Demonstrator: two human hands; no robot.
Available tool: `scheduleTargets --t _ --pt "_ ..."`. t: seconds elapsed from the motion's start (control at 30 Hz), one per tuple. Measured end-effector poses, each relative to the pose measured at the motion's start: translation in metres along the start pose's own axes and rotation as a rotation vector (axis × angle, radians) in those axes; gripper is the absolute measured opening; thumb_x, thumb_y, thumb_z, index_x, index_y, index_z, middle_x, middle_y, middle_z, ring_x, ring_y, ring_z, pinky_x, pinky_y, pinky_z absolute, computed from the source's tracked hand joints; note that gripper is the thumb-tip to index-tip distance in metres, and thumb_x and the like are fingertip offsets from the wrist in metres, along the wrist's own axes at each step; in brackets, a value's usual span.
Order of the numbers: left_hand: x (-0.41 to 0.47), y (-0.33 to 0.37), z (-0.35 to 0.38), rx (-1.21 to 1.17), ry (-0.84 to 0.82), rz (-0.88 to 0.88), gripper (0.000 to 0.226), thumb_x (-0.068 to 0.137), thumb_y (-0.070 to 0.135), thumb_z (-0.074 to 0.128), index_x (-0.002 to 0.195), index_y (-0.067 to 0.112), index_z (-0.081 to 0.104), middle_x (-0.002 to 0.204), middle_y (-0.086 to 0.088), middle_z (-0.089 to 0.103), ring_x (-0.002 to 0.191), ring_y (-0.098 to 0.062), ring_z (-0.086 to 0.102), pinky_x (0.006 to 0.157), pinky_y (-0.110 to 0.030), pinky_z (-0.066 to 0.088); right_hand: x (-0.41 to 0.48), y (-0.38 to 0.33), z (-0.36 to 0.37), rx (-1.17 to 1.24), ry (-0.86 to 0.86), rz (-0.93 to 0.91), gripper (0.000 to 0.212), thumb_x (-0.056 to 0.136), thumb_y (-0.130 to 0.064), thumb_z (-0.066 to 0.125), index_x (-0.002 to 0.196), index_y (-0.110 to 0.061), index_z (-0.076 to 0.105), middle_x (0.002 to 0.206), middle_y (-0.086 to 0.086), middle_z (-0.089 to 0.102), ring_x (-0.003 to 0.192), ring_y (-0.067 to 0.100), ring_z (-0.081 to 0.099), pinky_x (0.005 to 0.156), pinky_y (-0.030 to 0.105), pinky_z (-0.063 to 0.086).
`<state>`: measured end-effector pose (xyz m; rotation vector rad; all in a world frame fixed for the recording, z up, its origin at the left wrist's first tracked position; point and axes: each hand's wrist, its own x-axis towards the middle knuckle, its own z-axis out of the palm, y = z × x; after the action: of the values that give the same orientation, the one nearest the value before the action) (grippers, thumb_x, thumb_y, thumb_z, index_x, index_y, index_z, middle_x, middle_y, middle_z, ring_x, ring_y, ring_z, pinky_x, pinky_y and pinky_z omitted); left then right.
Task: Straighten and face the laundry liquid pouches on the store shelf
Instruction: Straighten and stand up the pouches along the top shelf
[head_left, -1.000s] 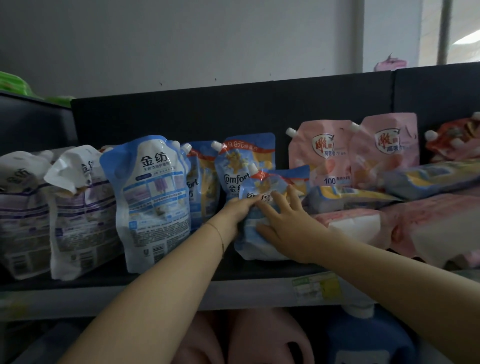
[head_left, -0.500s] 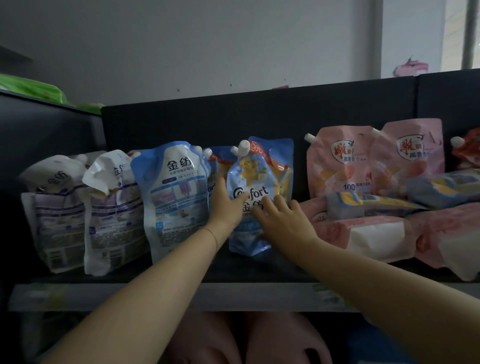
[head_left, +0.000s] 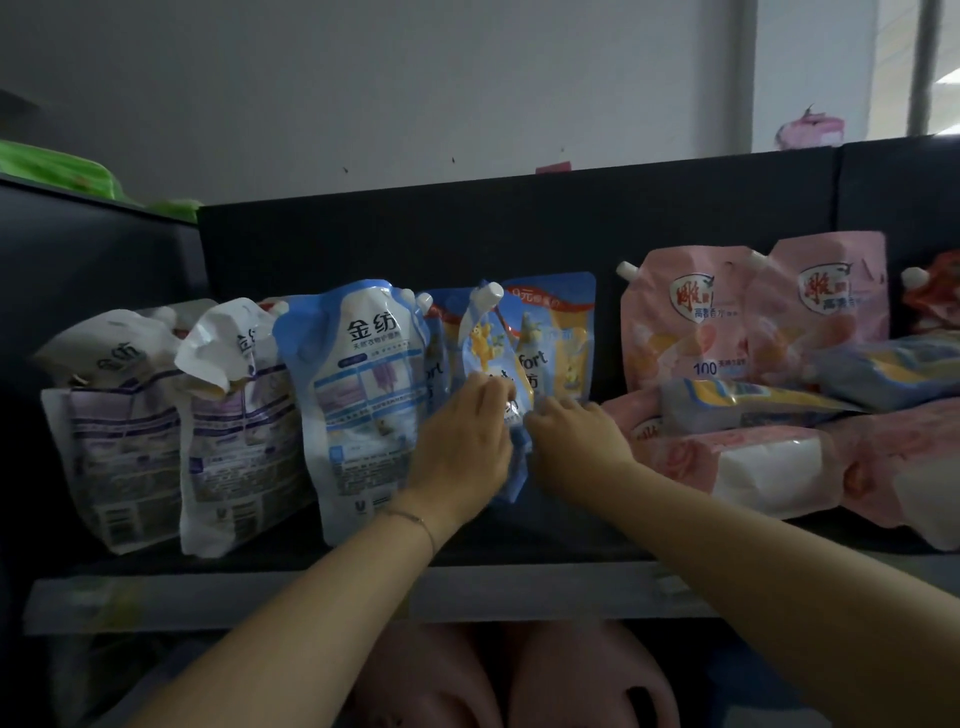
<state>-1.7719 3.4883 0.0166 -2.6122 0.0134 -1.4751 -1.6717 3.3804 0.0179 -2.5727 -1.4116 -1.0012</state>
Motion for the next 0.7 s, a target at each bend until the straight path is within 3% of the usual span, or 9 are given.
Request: scheduleTargets --t 0.07,0.17,0.43,0.6,0.7 --pt "0.002 0.009 0.003 -0.045 -0.206 0.002 0.034 0.09 0.017 0.056 0.119 0.019 0.039 0.117 -0.004 0.043 0.06 -0.022 0.044 0.045 -0.028 0.029 -0.003 0.011 -0.01 0.028 0.033 0.054 0.038 0.091 -0.03 0.052 0.126 -0.016 0.049 0.127 0.007 0.05 0.118 0.026 0.047 0.096 0.038 0.038" --pt "0.011 0.022 0.01 -0.083 -0.374 0.026 0.04 0.092 0.022 0.052 0.127 0.02 0.033 0.126 -0.003 0.037 0.079 -0.032 0.056 0.053 -0.034 0.036 -0.011 0.03 -0.024 0.064 0.045 0.13 0.027 0.092 -0.032 0.05 0.115 -0.018 0.054 0.12 0.006 0.052 0.112 0.025 0.049 0.091 0.038 0.039" --pt "0.043 0.057 0.042 -0.295 -0.424 -0.048 0.036 0.09 0.028 0.056 0.12 0.02 0.038 0.125 -0.002 0.043 0.098 -0.029 0.056 0.077 -0.043 0.049 -0.044 0.082 -0.046 0.024 -0.038 0.239 0.025 0.091 -0.034 0.05 0.11 -0.019 0.053 0.12 0.004 0.051 0.112 0.023 0.048 0.091 0.038 0.038" --pt "0.06 0.085 0.062 -0.455 -0.418 -0.14 0.029 0.09 0.037 0.056 0.109 0.022 0.042 0.111 0.0 0.045 0.097 -0.023 0.052 0.084 -0.045 0.049 -0.062 0.12 -0.051 0.051 -0.051 0.264 0.027 0.096 -0.035 0.042 0.11 -0.016 0.054 0.114 0.006 0.054 0.107 0.027 0.05 0.089 0.041 0.039" --pt "0.077 0.105 0.073 -0.466 -0.414 -0.166 0.027 0.09 0.037 0.055 0.109 0.021 0.045 0.114 -0.002 0.049 0.101 -0.022 0.053 0.088 -0.045 0.047 -0.071 0.146 -0.049 0.041 -0.049 0.253 0.024 0.097 -0.031 0.039 0.103 -0.014 0.055 0.109 0.007 0.056 0.103 0.029 0.05 0.084 0.039 0.038"
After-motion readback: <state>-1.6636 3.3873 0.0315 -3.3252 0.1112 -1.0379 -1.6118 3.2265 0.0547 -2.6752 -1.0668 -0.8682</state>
